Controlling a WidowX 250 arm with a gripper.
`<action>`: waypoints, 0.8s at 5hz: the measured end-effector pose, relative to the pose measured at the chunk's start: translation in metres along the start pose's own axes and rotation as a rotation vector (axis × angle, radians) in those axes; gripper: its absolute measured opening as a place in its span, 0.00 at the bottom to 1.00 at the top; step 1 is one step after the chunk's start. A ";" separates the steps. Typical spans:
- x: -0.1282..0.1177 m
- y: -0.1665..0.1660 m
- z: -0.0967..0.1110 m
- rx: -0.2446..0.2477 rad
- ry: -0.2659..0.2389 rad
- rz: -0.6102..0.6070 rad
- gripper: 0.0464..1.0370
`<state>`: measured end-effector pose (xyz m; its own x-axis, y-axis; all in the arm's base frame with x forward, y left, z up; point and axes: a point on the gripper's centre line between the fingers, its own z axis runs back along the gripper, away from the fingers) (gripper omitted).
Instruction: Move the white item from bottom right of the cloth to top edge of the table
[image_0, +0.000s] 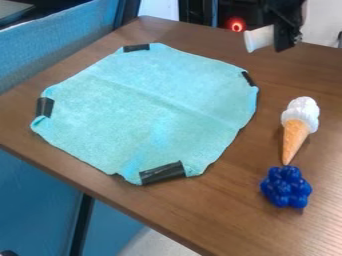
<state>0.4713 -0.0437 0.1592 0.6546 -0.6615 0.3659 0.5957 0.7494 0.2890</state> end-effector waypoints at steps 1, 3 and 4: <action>0.007 -0.005 -0.005 -0.076 -0.048 -0.138 0.53; -0.001 -0.009 -0.015 -0.182 -0.213 -0.350 0.53; -0.002 -0.011 -0.012 -0.221 -0.268 -0.442 0.53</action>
<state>0.4689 -0.0509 0.1448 0.1963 -0.8594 0.4721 0.8891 0.3591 0.2839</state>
